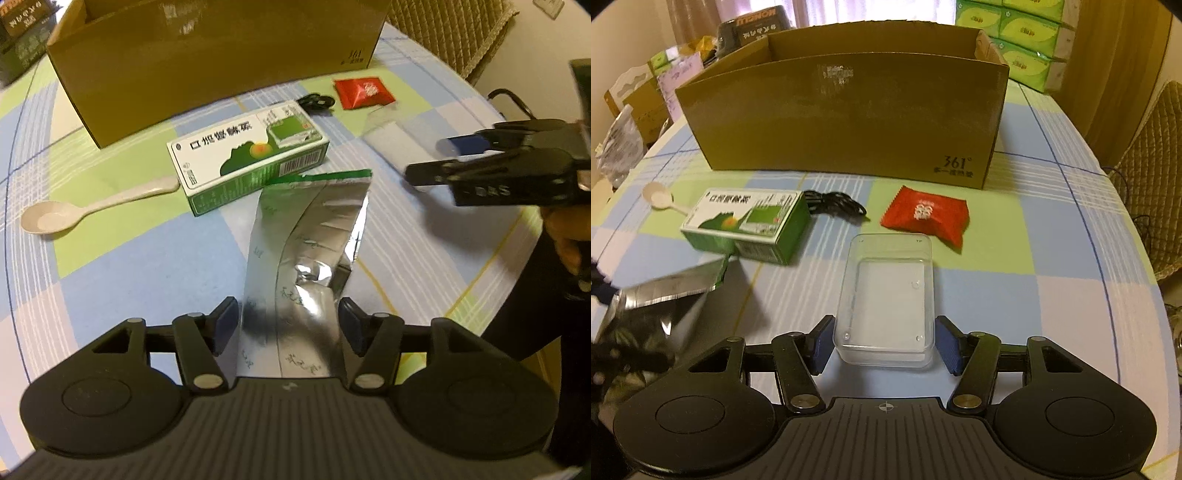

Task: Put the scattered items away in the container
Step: 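Lift the foil bag and clear lid and carry both over the cardboard box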

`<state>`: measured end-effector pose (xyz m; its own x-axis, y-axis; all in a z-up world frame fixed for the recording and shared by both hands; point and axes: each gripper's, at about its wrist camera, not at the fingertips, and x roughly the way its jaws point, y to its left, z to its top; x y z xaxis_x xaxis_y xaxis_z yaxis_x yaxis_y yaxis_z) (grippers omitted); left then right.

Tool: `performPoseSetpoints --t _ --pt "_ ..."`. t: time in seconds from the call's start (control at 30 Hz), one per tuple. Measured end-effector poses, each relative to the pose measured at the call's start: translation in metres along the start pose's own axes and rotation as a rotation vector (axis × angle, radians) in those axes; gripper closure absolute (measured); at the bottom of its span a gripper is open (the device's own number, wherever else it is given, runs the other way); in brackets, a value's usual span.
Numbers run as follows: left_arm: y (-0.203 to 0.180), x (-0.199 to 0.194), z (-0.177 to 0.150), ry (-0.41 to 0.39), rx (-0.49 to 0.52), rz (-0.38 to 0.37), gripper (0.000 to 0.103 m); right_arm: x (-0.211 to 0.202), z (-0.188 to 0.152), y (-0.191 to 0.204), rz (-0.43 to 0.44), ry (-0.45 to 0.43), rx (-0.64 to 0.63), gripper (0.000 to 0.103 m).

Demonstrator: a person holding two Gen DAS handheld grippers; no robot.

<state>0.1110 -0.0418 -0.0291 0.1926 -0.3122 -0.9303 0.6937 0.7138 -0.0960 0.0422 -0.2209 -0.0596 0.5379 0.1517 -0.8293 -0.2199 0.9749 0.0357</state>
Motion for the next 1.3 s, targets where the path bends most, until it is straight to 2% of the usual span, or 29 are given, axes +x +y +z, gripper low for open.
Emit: performPoseSetpoints --t 0.17,0.23,0.43,0.57,0.63,1.0,1.27,1.3 --pt "-0.004 0.007 0.004 0.037 0.04 0.03 0.052 -0.004 -0.007 0.003 -0.017 -0.007 -0.037 0.043" --pt "-0.004 0.006 0.005 0.043 0.037 0.022 0.058 -0.003 -0.008 0.003 -0.02 -0.008 -0.043 0.043" --pt "-0.002 0.0 0.003 0.048 0.011 0.005 0.063 -0.001 -0.008 0.001 -0.026 -0.006 -0.034 0.043" --pt "-0.002 0.001 0.004 0.053 0.014 0.007 0.063 0.002 -0.007 -0.002 -0.017 0.004 -0.011 0.041" --pt "-0.004 0.002 0.005 0.059 0.024 0.014 0.063 0.003 -0.006 -0.004 -0.006 0.012 0.012 0.031" --pt "-0.009 0.008 0.013 0.118 0.111 0.025 0.059 0.012 0.01 -0.008 0.008 0.049 0.021 0.031" --pt "-0.01 0.011 0.014 0.136 0.137 0.021 0.059 0.021 0.021 -0.003 -0.001 0.087 -0.023 0.031" --pt "-0.009 0.01 0.014 0.132 0.135 0.021 0.059 0.021 0.021 -0.002 -0.005 0.089 -0.026 0.035"
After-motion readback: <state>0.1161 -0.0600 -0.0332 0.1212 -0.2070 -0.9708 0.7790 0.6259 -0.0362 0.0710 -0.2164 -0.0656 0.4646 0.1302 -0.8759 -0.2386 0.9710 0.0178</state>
